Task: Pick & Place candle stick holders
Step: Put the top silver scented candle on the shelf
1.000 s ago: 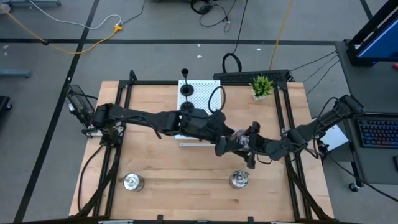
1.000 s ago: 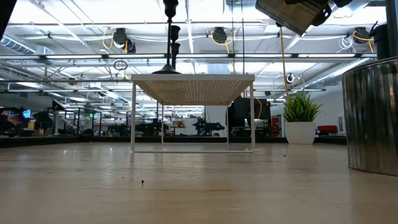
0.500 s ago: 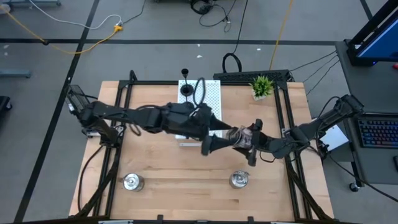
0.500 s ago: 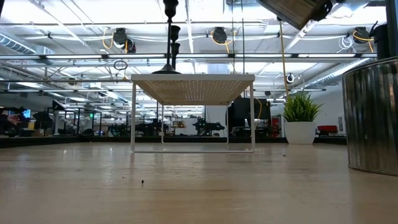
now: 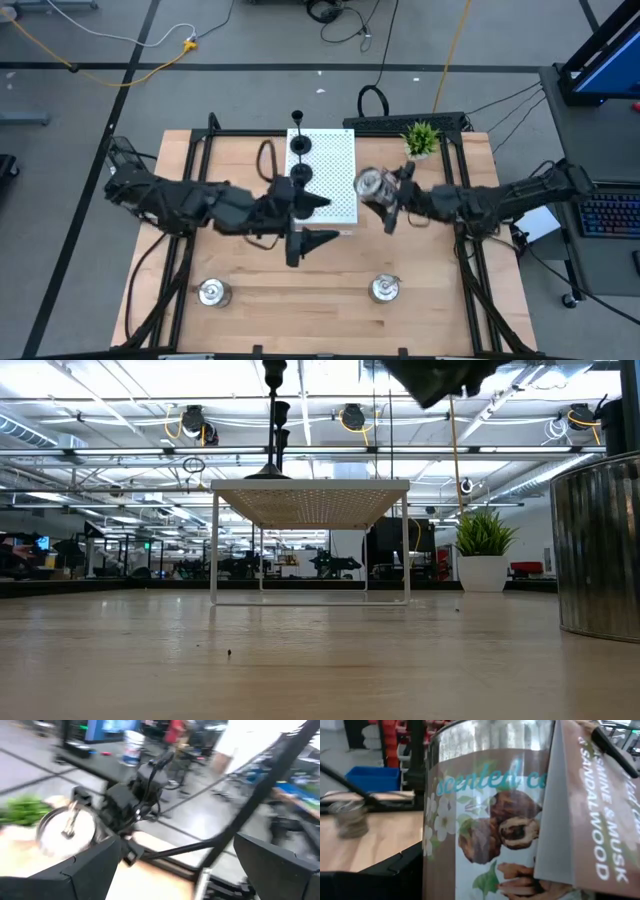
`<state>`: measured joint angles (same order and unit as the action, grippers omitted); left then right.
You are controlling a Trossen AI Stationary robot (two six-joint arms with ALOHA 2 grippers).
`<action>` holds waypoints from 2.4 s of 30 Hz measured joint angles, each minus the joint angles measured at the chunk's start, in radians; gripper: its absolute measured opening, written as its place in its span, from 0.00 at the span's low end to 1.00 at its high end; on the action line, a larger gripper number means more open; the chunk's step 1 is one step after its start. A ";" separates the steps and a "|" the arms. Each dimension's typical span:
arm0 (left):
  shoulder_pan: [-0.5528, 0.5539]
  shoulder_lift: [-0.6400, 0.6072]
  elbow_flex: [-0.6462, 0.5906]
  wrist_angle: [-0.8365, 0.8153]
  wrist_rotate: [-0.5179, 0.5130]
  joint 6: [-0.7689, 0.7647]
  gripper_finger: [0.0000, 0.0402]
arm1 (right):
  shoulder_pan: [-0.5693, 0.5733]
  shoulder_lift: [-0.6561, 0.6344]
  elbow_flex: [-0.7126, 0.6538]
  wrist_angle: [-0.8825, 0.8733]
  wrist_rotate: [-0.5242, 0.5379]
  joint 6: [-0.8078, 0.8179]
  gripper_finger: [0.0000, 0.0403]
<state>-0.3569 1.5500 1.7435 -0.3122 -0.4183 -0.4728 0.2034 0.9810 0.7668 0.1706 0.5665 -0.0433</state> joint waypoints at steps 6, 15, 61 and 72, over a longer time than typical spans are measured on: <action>-0.055 -0.034 -0.001 -0.175 -0.213 -0.062 0.98 | -0.273 0.020 -0.033 0.153 -0.283 -0.009 0.85; -0.065 -0.086 -0.001 -0.481 -0.438 -0.222 0.98 | -0.542 0.157 -0.035 0.335 -0.624 0.056 0.85; 0.278 -0.706 -0.829 -0.169 -0.140 -0.085 0.98 | -0.754 0.780 0.089 0.901 -0.662 0.292 0.85; 0.403 -0.701 -0.859 -0.155 -0.004 -0.033 0.98 | -0.742 0.818 0.142 0.842 -0.622 0.289 0.85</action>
<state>0.0462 0.8490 0.8848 -0.4673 -0.4225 -0.5059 -0.5389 1.7988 0.9092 1.0122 -0.0553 0.2459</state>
